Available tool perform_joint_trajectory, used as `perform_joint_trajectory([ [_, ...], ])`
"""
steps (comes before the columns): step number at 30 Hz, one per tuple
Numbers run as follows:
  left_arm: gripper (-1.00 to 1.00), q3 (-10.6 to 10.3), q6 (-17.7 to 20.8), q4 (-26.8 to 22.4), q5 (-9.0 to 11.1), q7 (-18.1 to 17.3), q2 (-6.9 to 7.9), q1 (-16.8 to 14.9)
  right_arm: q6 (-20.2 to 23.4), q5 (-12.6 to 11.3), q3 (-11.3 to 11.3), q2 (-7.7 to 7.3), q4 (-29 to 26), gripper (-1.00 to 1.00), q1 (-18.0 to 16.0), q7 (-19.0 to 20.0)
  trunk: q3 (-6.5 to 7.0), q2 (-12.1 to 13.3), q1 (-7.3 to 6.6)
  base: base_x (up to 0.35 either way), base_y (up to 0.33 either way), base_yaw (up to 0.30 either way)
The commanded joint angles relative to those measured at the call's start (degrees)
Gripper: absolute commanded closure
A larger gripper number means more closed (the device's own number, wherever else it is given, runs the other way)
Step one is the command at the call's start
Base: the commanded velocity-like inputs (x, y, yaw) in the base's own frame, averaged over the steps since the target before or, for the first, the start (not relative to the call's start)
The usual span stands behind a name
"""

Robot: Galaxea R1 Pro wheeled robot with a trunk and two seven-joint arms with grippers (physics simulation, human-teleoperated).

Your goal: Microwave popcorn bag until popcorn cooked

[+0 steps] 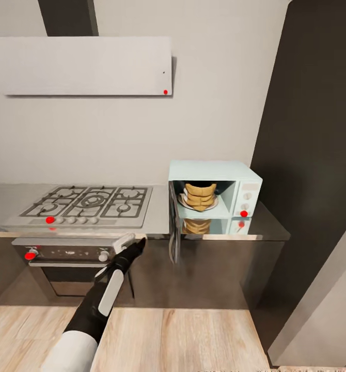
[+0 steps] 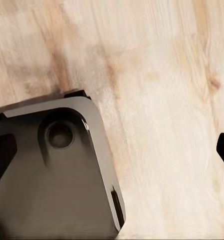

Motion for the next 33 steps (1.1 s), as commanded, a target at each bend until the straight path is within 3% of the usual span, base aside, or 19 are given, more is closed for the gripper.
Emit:
perform_joint_trajectory([
  [1, -1.0, 0.09, 0.34, 0.91, 1.4, 0.79, -0.04, -1.07, -0.13, 0.52, -0.49, 0.02, 0.35, -1.0, 0.01, 0.32, -0.06, -0.05, 0.01, 0.0, 0.0, -0.258],
  [5, -1.0, 0.17, 0.33, 5.22, 2.49, 1.36, -0.11, -5.42, -0.14, 0.52, -0.48, -0.05, 0.81, -1.0, 0.02, 0.3, -0.06, -0.05, 0.01, 0.0, 0.0, -0.276],
  [10, -1.0, 0.25, 0.31, 14.29, 3.45, 1.6, -0.01, -12.01, -0.14, 0.52, -0.48, -0.1, 0.93, -1.0, 0.0, 0.31, -0.06, -0.05, 0.01, 0.0, 0.0, -0.264],
  [12, -1.0, 0.26, 0.25, 15.86, 4.29, 3.55, 0.23, -13.67, -0.14, 0.52, -0.51, -0.13, 1.38, -1.0, -0.01, 0.31, -0.06, -0.05, 0.01, 0.0, 0.0, -0.078],
  [13, -1.0, 0.27, 0.13, 16.14, 4.82, 6.14, 0.49, -14.45, -0.14, 0.52, -0.57, -0.32, 2.17, -1.0, 0.0, 0.27, -0.06, -0.05, 0.01, 0.0, 0.0, -0.025],
  [14, -1.0, 0.27, 0.0, 16.03, 5.17, 8.23, 0.88, -14.86, -0.14, 0.52, -0.57, -1.18, 2.73, -1.0, 0.01, 0.19, -0.06, -0.05, 0.01, 0.0, 0.0, -0.007],
  [17, -1.0, 0.27, -0.61, 16.33, 5.31, 8.86, 0.97, -14.98, -0.14, 0.48, -0.52, -1.5, 2.94, -1.0, 0.01, 0.19, -0.06, -0.05, 0.01, 0.0, 0.0, -0.002],
  [22, -1.0, 0.27, -2.67, 16.66, 5.64, 8.99, 0.65, -15.0, -0.09, 0.43, -0.51, -1.46, 3.01, -1.0, 0.02, 0.11, -0.06, -0.05, 0.01, 0.174, -0.103, -0.031],
  [33, -1.0, 0.18, -2.75, 16.44, 5.47, 8.98, 0.15, -15.0, -0.05, 0.43, -0.56, -1.44, 3.84, -1.0, 0.0, -0.57, -0.06, -0.05, 0.01, 0.019, -0.012, -0.269],
])
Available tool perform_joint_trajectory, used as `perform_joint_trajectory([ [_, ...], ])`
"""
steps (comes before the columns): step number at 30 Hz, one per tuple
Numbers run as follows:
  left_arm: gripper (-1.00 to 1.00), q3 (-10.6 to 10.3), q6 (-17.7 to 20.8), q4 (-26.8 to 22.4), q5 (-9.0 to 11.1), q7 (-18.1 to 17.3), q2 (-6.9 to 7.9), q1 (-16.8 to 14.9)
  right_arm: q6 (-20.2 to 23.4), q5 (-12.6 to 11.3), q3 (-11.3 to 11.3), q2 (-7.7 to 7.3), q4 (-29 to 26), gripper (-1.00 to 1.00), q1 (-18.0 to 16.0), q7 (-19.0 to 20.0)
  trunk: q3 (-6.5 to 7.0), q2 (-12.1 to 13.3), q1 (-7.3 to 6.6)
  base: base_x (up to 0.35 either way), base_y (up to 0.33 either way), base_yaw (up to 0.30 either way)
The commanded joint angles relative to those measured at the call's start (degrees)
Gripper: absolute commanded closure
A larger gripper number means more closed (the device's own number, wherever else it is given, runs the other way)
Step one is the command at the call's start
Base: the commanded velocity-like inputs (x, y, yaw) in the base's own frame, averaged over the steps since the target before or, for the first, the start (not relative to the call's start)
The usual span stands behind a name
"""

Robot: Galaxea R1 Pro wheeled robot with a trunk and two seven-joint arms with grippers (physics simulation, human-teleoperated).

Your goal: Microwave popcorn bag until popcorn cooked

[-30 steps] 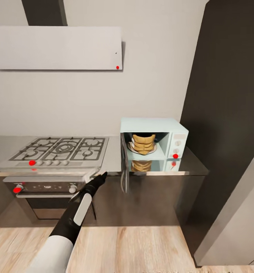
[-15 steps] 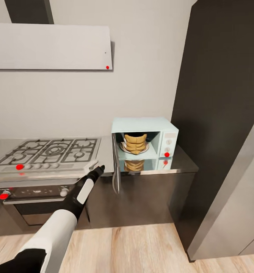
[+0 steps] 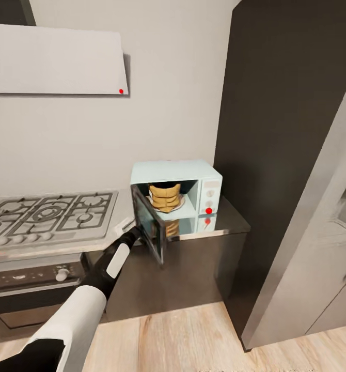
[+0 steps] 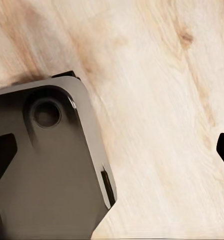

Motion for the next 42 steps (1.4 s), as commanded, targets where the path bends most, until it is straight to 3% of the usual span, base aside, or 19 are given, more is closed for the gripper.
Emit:
perform_joint_trajectory([
  [1, -1.0, 0.08, 0.29, -0.18, 0.6, 0.13, -0.06, -0.01, -0.13, 0.53, -0.5, 0.0, 0.14, -1.0, 0.02, 0.29, -0.06, -0.05, 0.01, 0.0, 0.0, -0.283],
  [12, -1.0, -0.21, 0.38, -0.56, 0.31, 0.13, -1.0, -0.01, -0.12, 0.44, -0.61, -0.22, 0.57, -1.0, 0.0, 0.03, -0.06, -0.05, 0.01, 0.002, -0.001, -0.283],
  [20, -1.0, -0.37, 0.94, -1.03, -0.07, 0.13, -1.8, -0.01, -0.15, 0.44, -0.62, -0.54, 0.57, -1.0, 0.03, -1.73, -0.06, -0.05, 0.01, 0.202, -0.127, -0.146],
  [22, -1.0, -2.5, 0.72, -1.17, -0.1, 0.16, -1.82, -0.01, -0.21, 0.44, -0.63, -0.61, 0.57, -1.0, 0.03, -2.63, -0.06, -0.05, 0.01, 0.04, -0.019, -0.002],
  [23, -1.0, -4.95, 0.55, -1.18, -0.1, 0.25, -1.83, -0.01, -0.53, 0.44, -0.66, -0.63, 0.56, -1.0, 0.0, -2.83, -0.06, -0.05, 0.01, 0.219, -0.109, 0.0],
  [24, -1.0, -5.15, 0.55, -1.19, -0.07, 0.28, -1.83, -0.01, -0.63, 0.44, -0.62, -0.63, 0.56, -1.0, 0.0, -2.85, -0.06, -0.05, 0.01, 0.248, -0.124, 0.0],
  [42, -1.0, -5.43, 0.38, -0.76, 0.07, 0.28, -1.82, -0.01, -0.55, 0.48, -0.51, -0.55, 0.57, -1.0, 0.01, -2.87, -0.06, -0.05, 0.01, 0.169, -0.059, 0.0],
])
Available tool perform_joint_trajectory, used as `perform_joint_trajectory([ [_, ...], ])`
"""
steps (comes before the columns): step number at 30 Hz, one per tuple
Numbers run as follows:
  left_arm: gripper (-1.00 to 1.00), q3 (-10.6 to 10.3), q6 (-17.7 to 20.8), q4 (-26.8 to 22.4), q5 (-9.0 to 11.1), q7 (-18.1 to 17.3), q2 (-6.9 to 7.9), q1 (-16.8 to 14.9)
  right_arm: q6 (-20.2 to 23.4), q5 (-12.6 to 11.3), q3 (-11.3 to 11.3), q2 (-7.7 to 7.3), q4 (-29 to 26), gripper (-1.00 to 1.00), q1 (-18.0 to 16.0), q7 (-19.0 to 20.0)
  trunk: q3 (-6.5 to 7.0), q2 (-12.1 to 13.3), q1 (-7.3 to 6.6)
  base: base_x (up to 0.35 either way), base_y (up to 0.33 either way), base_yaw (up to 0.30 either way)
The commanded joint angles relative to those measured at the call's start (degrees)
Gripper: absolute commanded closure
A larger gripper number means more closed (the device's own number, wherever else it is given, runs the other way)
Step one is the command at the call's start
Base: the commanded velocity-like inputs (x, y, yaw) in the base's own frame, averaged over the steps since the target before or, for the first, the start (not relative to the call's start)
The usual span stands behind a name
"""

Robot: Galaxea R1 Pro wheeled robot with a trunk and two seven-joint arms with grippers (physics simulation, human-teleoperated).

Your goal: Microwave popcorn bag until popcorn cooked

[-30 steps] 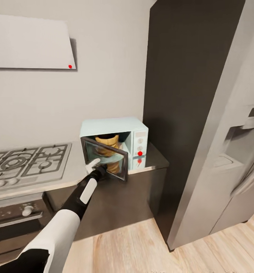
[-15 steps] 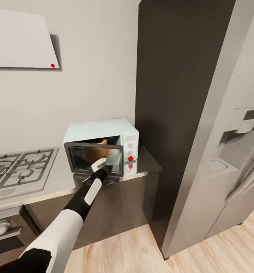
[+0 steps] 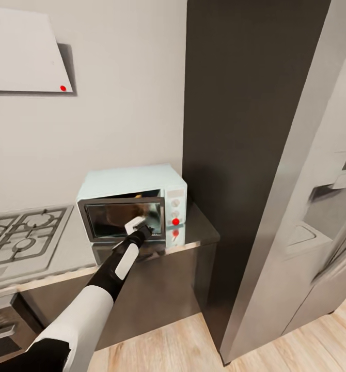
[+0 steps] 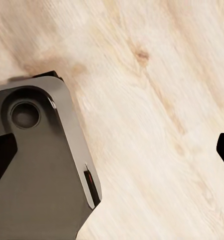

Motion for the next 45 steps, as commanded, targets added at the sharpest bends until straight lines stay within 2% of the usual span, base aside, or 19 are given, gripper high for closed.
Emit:
perform_joint_trajectory([
  [1, -1.0, -0.2, 0.15, -0.11, 0.51, 0.46, 0.03, -0.02, -0.11, 0.49, -0.51, 0.02, -0.07, -1.0, 0.02, 0.3, -0.06, -0.04, 0.02, 0.157, -0.146, 0.0],
  [25, -1.0, -0.22, -0.03, 0.07, 0.59, 0.41, 0.11, -0.02, -0.1, 0.65, -0.34, 0.02, -0.07, -1.0, 0.02, 0.3, -0.06, -0.04, 0.02, 0.101, -0.017, 0.0],
  [45, -1.0, -0.15, -0.19, 0.07, 0.86, 0.38, 0.11, -0.02, -0.37, 0.65, -0.24, 0.02, -0.07, -1.0, 0.03, 0.3, -0.06, -0.04, 0.02, 0.038, 0.0, 0.0],
])
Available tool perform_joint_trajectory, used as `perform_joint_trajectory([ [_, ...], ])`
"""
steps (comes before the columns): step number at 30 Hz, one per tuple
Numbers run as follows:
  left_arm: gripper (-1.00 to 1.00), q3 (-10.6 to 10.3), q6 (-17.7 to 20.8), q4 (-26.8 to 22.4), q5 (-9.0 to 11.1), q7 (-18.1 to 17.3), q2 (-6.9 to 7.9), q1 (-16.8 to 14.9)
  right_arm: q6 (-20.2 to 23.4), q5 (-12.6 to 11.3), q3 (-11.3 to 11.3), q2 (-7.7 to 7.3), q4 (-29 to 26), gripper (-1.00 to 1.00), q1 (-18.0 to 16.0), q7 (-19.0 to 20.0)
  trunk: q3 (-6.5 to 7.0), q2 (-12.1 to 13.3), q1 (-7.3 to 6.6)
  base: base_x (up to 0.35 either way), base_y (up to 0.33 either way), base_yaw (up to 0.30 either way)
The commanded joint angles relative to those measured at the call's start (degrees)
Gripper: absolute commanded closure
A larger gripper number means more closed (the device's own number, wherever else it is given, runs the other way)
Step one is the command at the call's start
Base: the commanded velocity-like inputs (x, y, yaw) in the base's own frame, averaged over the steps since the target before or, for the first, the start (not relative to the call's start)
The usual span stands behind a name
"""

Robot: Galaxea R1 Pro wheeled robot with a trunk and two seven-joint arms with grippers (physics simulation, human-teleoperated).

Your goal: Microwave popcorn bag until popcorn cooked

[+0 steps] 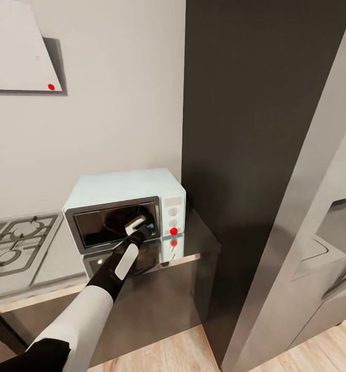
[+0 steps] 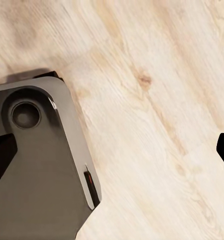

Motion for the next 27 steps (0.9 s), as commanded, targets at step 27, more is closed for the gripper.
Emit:
perform_joint_trajectory([
  [27, -1.0, -7.08, -23.43, 17.98, -2.9, -49.3, 1.35, 2.04, -4.0, 0.61, -0.86, 0.02, -4.95, -1.0, 0.01, 1.06, -0.05, -0.02, 0.02, -0.244, 0.0, 0.0],
])
